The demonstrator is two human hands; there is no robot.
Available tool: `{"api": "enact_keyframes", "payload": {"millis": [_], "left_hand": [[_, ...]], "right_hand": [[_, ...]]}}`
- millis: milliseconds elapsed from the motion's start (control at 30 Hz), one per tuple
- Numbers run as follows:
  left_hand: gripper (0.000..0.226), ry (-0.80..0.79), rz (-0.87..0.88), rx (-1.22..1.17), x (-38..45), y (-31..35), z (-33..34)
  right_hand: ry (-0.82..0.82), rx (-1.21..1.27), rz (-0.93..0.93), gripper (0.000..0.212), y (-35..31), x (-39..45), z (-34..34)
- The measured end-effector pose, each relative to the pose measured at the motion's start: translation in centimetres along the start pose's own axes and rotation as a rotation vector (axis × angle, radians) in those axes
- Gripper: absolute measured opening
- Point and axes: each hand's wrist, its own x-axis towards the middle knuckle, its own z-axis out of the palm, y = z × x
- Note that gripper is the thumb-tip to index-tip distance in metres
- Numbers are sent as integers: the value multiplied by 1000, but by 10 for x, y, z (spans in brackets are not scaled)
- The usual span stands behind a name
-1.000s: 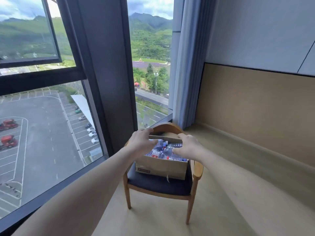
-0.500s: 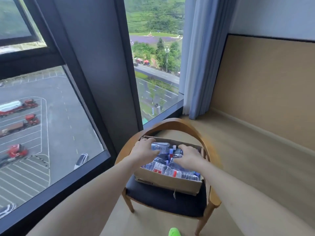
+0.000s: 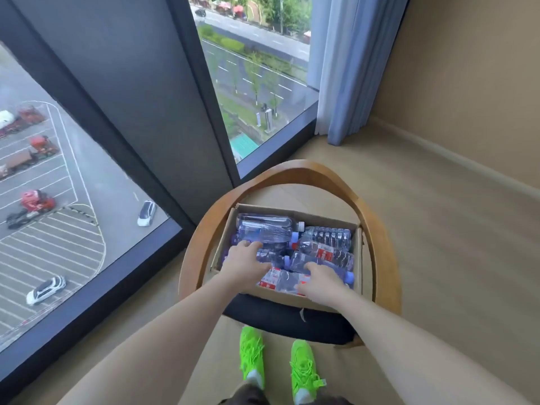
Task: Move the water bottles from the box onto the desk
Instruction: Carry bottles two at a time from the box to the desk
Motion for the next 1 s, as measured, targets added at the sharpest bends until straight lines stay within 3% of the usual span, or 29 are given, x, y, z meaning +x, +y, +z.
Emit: {"api": "enact_keyframes", "payload": {"millis": [100,367,533,700,833,1000], "left_hand": [[64,-64,40,57,18,-6,16],[73,-239,349,260,53,-27,48],[74,-313,480,516,71,-28,54],[80,-391,490,664,89,-13,52],[74,-455,503,684,101,-5,50],[54,-603,550,674,114,0,40]], "right_hand": [[-1,57,57,70,1,12,18],[58,112,200,62,-3,37,37],[137,148,235,40,0,55,28],[264,157,239,18,0,67,20],[330,77,236,30,-3,82,5],[271,-135,251,69,0,99,-1]]}}
